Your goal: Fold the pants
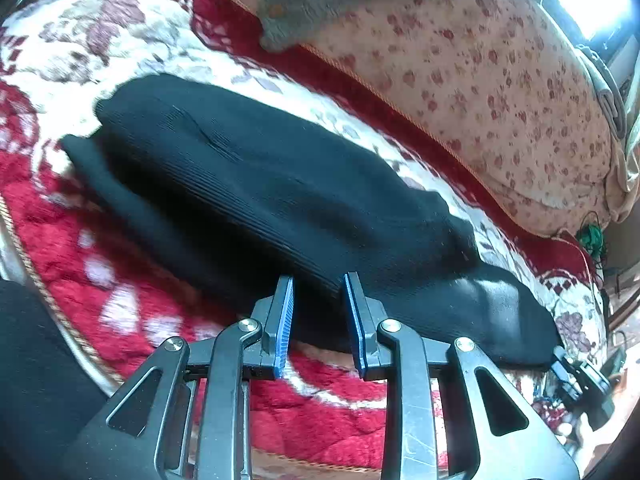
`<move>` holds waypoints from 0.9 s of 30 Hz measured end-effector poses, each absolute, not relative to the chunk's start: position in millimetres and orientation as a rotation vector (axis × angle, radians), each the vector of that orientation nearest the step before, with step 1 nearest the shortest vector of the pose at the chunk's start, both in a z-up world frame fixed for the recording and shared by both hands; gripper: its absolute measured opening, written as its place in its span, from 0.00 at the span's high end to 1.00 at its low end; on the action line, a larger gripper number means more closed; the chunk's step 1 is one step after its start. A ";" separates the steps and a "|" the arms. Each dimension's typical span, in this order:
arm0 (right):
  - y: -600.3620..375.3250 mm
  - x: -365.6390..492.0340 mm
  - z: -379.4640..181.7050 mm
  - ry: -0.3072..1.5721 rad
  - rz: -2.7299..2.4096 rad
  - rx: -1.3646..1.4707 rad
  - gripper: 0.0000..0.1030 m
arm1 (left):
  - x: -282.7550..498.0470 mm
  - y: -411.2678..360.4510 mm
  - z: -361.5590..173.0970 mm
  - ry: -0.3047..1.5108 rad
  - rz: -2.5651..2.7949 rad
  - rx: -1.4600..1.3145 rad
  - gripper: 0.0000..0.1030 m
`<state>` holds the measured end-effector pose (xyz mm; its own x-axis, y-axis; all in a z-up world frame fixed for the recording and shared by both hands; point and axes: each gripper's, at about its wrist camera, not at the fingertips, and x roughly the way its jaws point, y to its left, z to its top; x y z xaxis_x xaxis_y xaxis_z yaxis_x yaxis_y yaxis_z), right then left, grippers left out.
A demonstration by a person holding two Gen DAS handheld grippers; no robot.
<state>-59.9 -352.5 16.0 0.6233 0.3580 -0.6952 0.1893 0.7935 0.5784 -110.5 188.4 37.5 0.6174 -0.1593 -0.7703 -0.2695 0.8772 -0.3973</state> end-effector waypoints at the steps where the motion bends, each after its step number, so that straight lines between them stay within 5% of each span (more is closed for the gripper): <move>1: -352.5 -63.3 20.5 0.906 0.106 0.653 0.74 | -113.7 193.9 40.3 0.908 0.077 -0.516 0.77; 12: -256.6 -76.5 74.7 0.869 0.454 0.447 0.70 | -142.6 276.8 46.6 0.871 0.251 -0.625 0.75; 13: -238.3 -73.4 74.1 0.871 0.511 0.430 0.69 | -143.5 282.1 46.8 0.866 0.261 -0.639 0.73; 15: -193.4 -65.8 70.0 0.889 0.624 0.390 0.68 | -144.3 293.7 47.3 0.853 0.258 -0.684 0.53; 17: -141.4 -58.1 63.2 0.914 0.748 0.348 0.68 | -144.2 303.0 48.7 0.833 0.253 -0.716 0.49; 27: 30.6 -54.4 42.2 0.902 1.000 0.004 0.61 | -106.4 310.0 32.2 0.893 0.230 -0.705 0.48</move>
